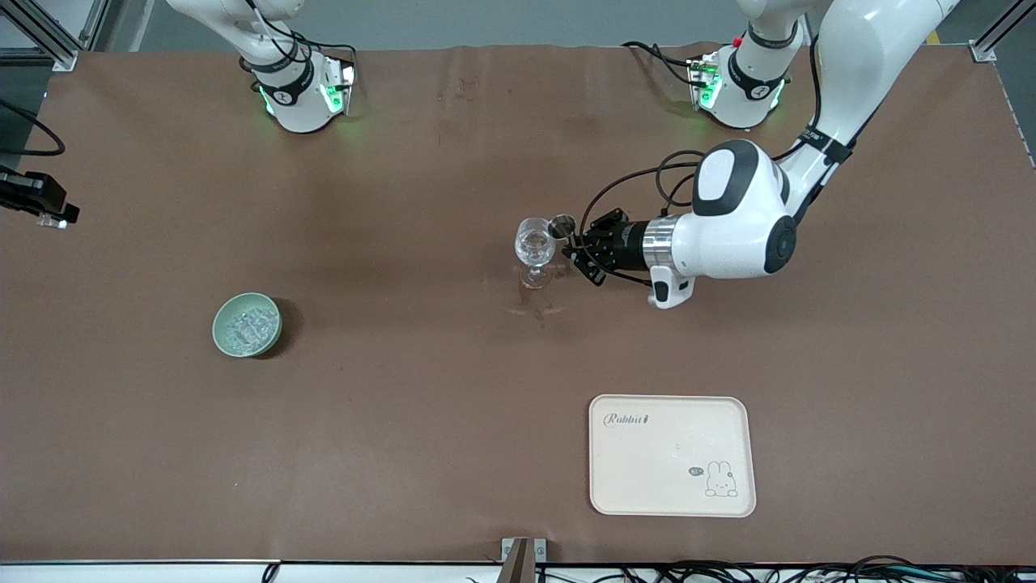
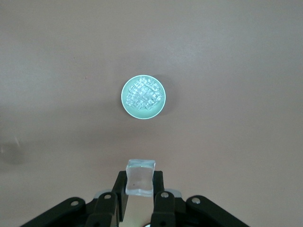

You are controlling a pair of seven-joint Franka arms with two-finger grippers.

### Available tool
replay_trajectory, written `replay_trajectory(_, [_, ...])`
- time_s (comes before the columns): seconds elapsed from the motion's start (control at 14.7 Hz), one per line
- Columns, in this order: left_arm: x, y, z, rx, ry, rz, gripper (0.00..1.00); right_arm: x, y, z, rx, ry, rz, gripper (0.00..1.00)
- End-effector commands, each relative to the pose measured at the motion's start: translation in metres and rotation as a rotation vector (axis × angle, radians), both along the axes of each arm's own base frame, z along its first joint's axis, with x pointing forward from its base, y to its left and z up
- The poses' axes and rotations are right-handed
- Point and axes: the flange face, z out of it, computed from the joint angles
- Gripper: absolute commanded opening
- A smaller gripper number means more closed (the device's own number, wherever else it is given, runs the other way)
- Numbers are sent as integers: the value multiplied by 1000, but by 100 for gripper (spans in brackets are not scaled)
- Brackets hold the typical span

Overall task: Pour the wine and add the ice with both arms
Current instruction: 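Tilt the jigger with the left gripper to pour into the glass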

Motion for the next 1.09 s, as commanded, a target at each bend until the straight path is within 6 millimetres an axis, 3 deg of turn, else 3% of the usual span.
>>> replay_trajectory(0.0, [-9,-4,6,78,-28,8,1,1,1,4,-8,-4,8,1])
replay_trajectory(0.27, [-12,-16,8,173,-46,37,1,1,1,4,-7,-2,8,1])
replay_trajectory(0.48, [-26,-38,10,212,-57,41,1,2,1,4,-5,-4,8,1])
replay_trajectory(1.02, [-26,-39,16,302,-94,77,1,2,2,4,-2,-4,8,1])
